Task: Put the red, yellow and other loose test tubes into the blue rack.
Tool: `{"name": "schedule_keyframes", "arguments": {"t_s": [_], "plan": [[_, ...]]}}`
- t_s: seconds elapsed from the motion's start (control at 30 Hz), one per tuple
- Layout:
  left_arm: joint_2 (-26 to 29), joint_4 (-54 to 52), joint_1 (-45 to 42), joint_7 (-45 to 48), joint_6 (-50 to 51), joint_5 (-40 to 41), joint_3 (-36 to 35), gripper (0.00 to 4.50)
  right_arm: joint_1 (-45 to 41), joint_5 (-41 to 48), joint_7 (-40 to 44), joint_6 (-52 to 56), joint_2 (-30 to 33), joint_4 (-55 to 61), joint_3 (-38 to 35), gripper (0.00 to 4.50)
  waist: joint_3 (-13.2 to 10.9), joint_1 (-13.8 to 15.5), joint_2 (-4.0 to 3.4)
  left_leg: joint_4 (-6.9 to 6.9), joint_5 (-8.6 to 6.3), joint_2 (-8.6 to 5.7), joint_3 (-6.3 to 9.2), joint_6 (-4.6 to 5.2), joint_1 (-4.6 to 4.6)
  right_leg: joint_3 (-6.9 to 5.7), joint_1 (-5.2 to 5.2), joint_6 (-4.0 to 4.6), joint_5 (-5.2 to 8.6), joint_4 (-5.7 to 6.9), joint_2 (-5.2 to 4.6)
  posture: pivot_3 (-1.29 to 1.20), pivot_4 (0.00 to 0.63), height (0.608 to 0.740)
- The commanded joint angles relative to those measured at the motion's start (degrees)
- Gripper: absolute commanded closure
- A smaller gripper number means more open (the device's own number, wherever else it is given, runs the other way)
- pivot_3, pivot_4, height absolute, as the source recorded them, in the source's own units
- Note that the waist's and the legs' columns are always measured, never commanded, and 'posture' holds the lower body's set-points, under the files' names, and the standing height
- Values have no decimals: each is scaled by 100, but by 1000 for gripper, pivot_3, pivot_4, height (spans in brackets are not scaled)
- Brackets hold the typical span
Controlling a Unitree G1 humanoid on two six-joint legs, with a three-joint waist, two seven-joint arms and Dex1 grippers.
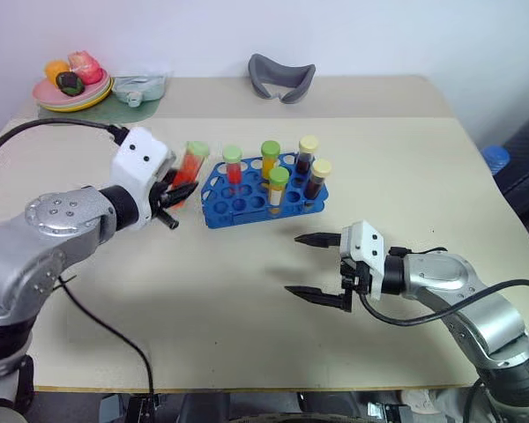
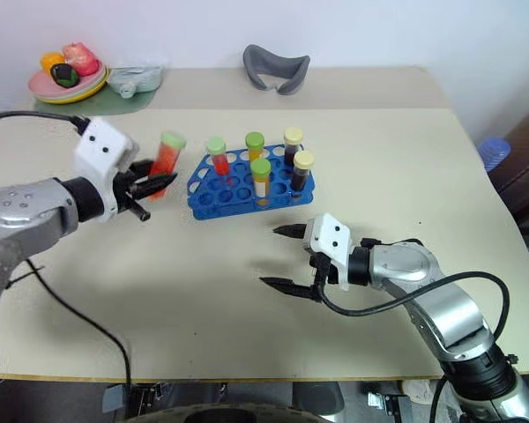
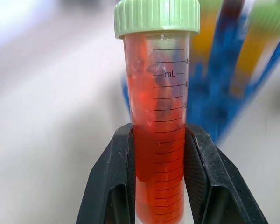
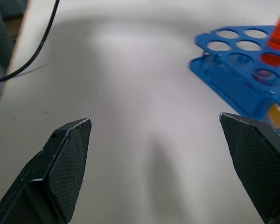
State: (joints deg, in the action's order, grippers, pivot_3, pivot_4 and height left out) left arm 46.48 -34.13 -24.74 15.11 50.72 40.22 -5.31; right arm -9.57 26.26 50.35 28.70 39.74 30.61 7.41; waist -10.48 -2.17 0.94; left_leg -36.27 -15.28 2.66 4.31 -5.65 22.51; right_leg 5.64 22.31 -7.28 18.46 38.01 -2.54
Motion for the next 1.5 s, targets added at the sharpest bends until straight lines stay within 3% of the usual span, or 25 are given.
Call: {"name": "schedule_keyframes", "arguments": {"t_s": [0.03,0.1,0.23,0.47,1.5], "plan": [[-772,-5,85,57,-1200,-497,88,3733,-44,-34,-97,-154,-104,-5,-110,0,0,9,5,-2,0,-1,0,0,1,0,-1,0,0,1,0,0,150,740],[-1157,108,110,69,-1607,-769,191,3733,-50,-24,-134,-134,-142,-28,-118,0,0,11,6,-3,0,-2,0,0,3,0,0,-1,0,-1,-1,0,150,740],[-1885,1183,136,15,-3457,-2485,1285,3733,62,-58,-318,-85,-196,30,-155,0,3,-7,3,-2,0,-1,1,1,-2,1,-2,-1,-1,1,0,0,150,740],[-2471,2222,398,364,-4718,-3149,1528,3733,233,39,-482,37,-97,211,-381,0,3,-31,3,1,-1,-1,1,2,-2,1,3,-1,-1,6,3,0,150,740],[-3325,3639,507,995,-6017,-3288,1211,3733,292,60,-489,167,-48,293,-506,0,4,-25,3,-4,-1,-2,2,2,-5,0,-4,-2,-1,7,1,0,150,740]]}}
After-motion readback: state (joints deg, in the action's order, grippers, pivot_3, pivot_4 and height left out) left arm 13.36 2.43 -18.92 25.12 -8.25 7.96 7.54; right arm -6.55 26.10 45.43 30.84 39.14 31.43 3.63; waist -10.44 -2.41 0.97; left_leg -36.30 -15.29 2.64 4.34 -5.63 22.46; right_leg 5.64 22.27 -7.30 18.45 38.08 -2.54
